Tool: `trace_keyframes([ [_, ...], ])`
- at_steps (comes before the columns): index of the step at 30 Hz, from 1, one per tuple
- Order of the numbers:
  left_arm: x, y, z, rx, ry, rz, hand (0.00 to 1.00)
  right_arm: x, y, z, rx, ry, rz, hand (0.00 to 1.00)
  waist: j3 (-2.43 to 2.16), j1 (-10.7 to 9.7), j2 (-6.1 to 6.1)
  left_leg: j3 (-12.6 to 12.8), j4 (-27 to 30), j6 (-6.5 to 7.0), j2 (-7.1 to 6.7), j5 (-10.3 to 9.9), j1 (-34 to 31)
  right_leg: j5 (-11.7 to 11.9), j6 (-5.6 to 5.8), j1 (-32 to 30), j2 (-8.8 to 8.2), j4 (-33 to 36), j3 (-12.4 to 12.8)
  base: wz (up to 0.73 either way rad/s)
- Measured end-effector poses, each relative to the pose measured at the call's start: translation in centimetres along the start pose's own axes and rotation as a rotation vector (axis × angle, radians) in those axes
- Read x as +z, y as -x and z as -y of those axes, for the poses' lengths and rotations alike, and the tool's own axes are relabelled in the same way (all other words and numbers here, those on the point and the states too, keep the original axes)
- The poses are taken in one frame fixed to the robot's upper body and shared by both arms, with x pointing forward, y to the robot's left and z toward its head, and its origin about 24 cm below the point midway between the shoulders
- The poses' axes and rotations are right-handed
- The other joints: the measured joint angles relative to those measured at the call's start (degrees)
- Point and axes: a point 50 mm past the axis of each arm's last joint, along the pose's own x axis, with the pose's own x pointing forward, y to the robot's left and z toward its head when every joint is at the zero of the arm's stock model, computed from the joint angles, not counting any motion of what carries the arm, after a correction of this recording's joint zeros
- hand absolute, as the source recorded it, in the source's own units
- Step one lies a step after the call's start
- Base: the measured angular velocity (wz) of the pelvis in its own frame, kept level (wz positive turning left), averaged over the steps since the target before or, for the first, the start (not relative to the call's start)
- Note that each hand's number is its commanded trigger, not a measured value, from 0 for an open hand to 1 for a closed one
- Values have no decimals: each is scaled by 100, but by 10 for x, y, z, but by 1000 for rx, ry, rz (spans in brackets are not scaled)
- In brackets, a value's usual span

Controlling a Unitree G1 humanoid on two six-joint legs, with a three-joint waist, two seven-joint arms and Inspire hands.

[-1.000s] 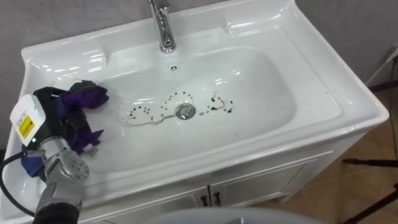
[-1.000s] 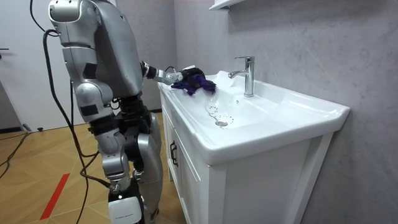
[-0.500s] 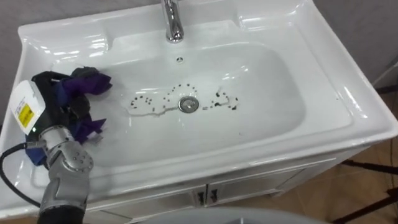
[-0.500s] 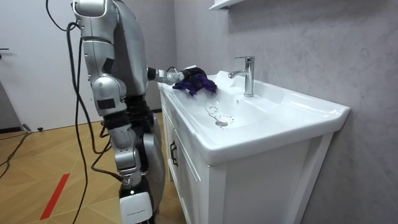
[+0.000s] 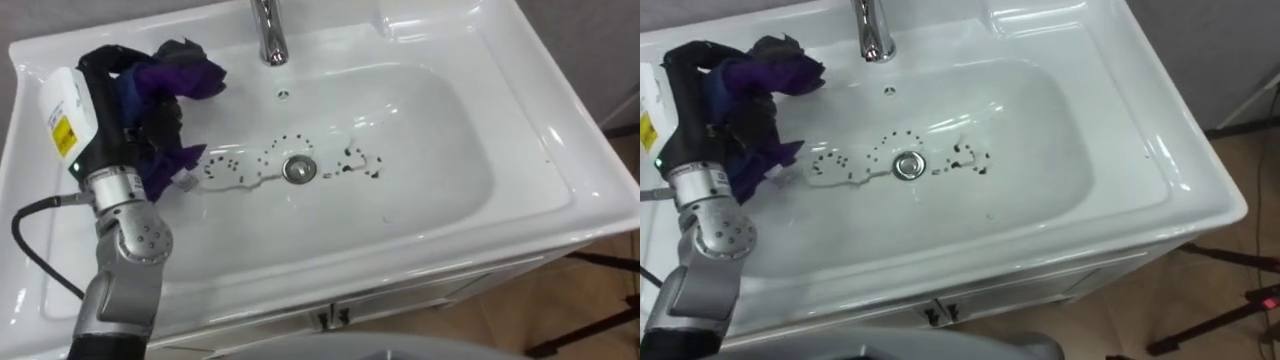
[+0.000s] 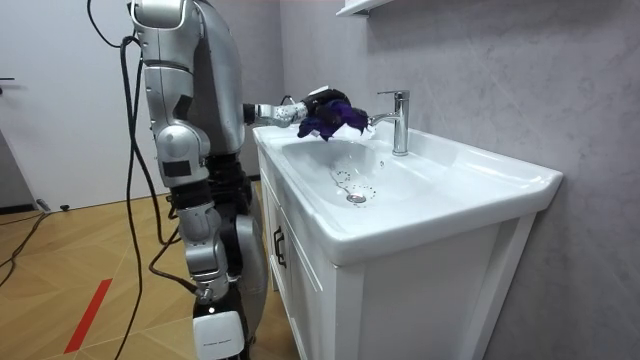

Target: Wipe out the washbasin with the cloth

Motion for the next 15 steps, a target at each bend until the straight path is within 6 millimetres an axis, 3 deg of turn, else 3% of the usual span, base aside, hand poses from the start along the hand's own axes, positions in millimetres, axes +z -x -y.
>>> trace_keyframes([
  [8,7,8,12,-57,-39,52,100,-1,0,-1,8,12,3,0,21,-17,-29,7,-27,0,-4,0,20,2,4,45,3,-81,-6,0],
  [13,-1,19,23,-137,-102,50,100,0,0,-1,15,47,6,0,22,-13,-40,11,-43,0,-4,0,23,2,4,42,4,-77,-3,0],
  [15,-13,27,33,-207,-132,11,100,1,0,-1,15,66,10,0,19,-15,-36,34,-42,0,1,0,20,2,4,38,1,-76,-3,0],
])
